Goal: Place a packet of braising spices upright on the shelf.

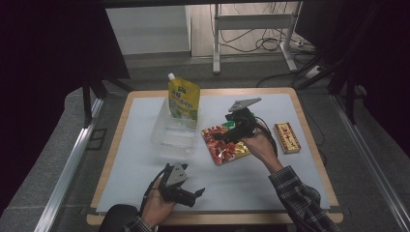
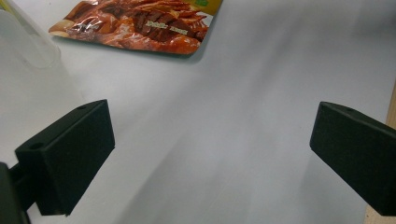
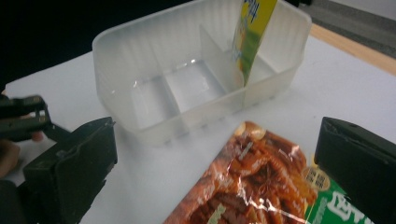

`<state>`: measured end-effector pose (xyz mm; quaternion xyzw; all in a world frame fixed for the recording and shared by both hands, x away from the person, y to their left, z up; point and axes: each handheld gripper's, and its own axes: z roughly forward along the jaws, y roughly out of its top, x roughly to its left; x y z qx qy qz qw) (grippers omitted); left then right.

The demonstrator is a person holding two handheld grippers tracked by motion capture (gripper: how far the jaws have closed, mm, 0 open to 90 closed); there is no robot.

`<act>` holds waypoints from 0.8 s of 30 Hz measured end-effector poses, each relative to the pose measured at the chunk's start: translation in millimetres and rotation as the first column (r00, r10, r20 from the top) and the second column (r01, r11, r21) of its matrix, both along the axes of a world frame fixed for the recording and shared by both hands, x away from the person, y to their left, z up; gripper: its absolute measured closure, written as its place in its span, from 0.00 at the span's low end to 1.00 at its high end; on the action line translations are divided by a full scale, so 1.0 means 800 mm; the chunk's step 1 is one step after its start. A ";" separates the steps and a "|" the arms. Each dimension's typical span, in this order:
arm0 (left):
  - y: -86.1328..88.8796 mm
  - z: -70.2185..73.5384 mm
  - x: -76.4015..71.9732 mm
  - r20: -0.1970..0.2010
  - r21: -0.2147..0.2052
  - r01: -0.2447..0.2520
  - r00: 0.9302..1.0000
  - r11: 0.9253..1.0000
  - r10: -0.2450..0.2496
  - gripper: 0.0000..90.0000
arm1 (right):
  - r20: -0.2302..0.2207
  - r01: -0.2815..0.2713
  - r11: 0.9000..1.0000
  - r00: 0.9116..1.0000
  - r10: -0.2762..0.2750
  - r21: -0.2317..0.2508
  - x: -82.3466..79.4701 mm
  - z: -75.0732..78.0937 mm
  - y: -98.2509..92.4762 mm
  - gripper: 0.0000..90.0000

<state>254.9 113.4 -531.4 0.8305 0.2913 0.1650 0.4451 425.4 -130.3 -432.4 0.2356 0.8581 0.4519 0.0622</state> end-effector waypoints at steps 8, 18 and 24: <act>0.002 0.001 -0.001 0.001 -0.013 -0.002 1.000 1.000 0.002 0.00 | 0.030 0.034 0.999 0.999 -0.033 -0.024 -0.007 -0.011 -0.017 0.00; 0.004 0.002 -0.001 0.030 -0.011 0.005 1.000 1.000 -0.005 0.00 | 0.023 0.070 0.997 0.997 -0.070 -0.020 -0.007 -0.019 -0.041 0.00; 0.002 0.001 -0.001 0.009 0.010 -0.006 1.000 1.000 0.006 0.00 | 0.038 0.095 0.992 0.995 -0.092 -0.079 -0.005 -0.030 -0.054 0.00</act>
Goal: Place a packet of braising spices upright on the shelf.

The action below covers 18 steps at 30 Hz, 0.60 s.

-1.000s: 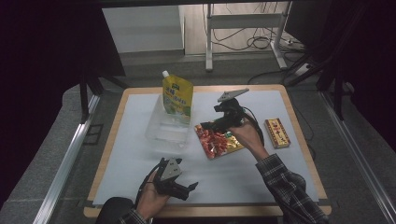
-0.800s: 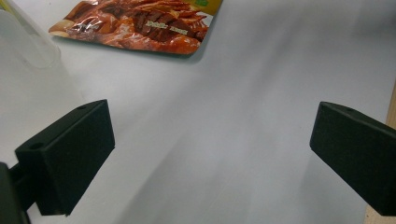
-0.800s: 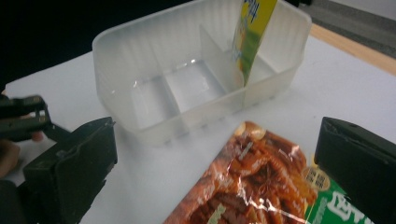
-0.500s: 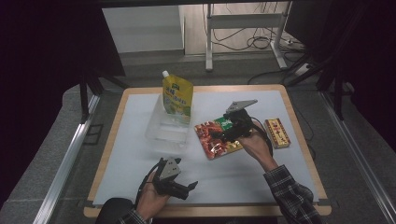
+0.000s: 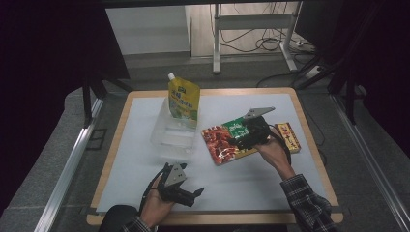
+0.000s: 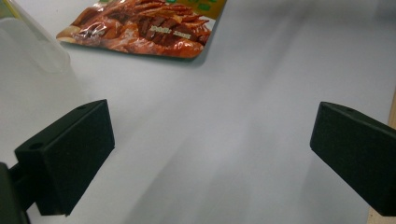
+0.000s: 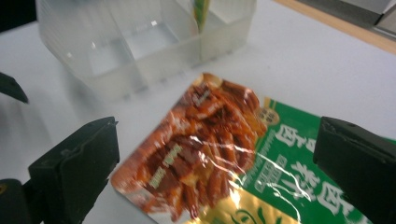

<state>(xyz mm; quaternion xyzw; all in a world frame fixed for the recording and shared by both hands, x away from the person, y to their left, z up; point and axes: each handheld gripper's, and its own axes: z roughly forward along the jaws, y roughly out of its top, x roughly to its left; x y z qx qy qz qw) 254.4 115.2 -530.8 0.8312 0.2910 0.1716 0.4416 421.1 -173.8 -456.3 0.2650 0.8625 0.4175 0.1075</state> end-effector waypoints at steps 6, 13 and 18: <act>0.000 0.000 0.001 -0.022 -0.007 -0.016 1.000 1.000 0.016 0.00 | -0.007 0.023 0.999 1.000 -0.023 -0.028 0.001 -0.008 -0.012 0.00; 0.000 0.000 0.000 -0.016 -0.004 -0.024 1.000 1.000 0.024 0.00 | -0.016 0.072 0.996 0.997 -0.073 -0.058 0.005 -0.016 -0.033 0.00; -0.001 -0.001 0.000 0.009 0.035 -0.014 1.000 0.999 0.014 0.00 | -0.013 0.107 0.990 0.994 -0.109 -0.089 0.013 -0.024 -0.048 0.00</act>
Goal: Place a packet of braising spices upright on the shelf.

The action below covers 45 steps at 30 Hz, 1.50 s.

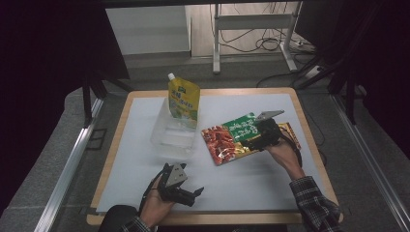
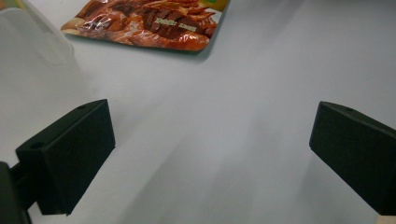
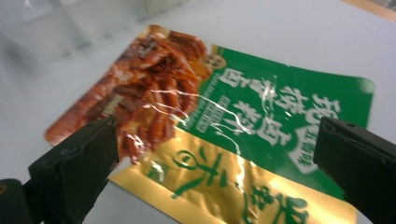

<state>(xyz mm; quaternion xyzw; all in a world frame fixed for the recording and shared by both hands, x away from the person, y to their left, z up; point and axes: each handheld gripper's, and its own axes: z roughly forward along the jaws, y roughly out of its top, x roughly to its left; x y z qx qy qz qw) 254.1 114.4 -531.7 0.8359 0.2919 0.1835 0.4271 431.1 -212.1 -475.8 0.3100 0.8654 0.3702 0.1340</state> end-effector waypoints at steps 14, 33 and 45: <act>-0.001 0.000 -0.001 0.005 0.005 0.019 1.000 1.000 -0.019 0.00 | -0.042 0.088 0.996 0.995 -0.090 -0.032 0.021 -0.030 -0.035 0.00; -0.001 0.000 -0.001 0.004 0.004 0.024 1.000 1.000 -0.024 0.00 | -0.126 0.140 0.989 0.981 -0.145 -0.043 0.033 -0.057 -0.049 0.00; -0.001 -0.001 -0.001 0.004 0.005 0.027 1.000 1.000 -0.027 0.00 | -0.176 0.135 0.991 0.976 -0.129 0.024 0.032 -0.055 -0.047 0.00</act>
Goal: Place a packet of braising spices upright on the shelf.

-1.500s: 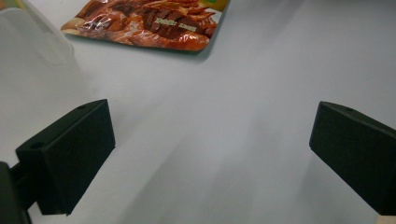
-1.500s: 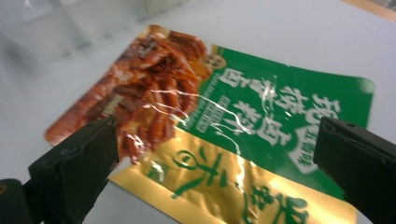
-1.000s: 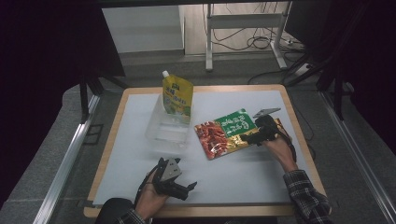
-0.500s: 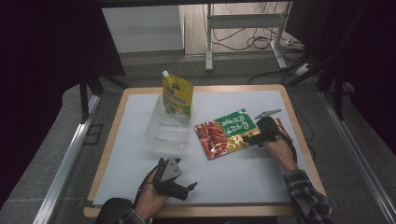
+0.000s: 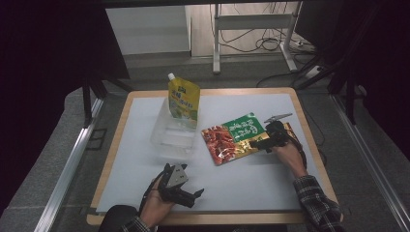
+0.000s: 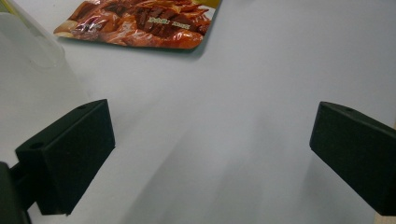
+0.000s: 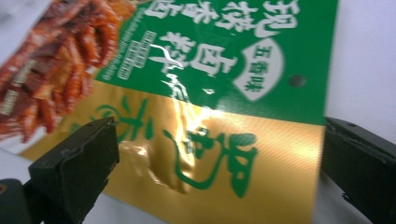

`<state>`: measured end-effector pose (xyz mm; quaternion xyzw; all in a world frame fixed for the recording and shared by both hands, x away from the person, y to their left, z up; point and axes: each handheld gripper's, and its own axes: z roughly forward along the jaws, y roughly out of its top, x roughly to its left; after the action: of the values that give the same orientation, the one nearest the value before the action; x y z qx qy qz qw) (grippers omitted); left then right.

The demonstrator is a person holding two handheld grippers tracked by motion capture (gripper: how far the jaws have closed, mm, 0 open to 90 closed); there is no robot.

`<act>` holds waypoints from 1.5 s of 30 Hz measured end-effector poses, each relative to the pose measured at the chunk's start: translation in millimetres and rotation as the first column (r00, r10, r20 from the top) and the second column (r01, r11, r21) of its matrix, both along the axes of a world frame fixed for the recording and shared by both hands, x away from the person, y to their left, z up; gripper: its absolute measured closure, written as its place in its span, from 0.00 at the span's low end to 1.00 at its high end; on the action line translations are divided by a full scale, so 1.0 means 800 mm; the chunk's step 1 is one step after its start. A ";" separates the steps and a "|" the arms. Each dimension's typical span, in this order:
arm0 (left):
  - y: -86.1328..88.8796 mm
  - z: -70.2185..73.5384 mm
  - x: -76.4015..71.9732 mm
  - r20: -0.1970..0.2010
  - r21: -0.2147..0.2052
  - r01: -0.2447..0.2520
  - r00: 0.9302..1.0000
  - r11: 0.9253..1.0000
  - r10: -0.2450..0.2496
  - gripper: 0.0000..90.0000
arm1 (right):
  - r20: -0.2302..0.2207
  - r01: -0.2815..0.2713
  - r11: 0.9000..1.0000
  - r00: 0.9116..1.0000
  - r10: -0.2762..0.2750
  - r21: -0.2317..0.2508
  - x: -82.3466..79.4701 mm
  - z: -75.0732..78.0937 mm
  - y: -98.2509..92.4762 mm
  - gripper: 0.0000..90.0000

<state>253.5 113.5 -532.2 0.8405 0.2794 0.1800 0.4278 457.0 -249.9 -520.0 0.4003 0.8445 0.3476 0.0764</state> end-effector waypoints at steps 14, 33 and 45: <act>-0.002 -0.001 0.000 -0.001 0.013 0.012 1.000 1.000 -0.012 0.00 | -0.037 -0.039 0.998 0.999 0.041 0.042 -0.005 0.004 0.017 0.02; -0.004 -0.003 -0.001 0.004 0.041 0.016 1.000 0.999 -0.016 0.00 | 0.063 0.061 0.997 0.996 -0.058 -0.053 -0.013 0.019 0.021 0.98; -0.005 -0.003 -0.001 0.007 0.049 0.015 1.000 0.999 -0.015 0.00 | 0.064 0.061 0.998 0.996 -0.060 -0.023 -0.014 0.030 0.020 0.98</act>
<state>252.5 109.5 -534.7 0.8522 0.2670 0.1866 0.4095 445.5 -233.9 -496.0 0.4135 0.8333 0.3473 0.1184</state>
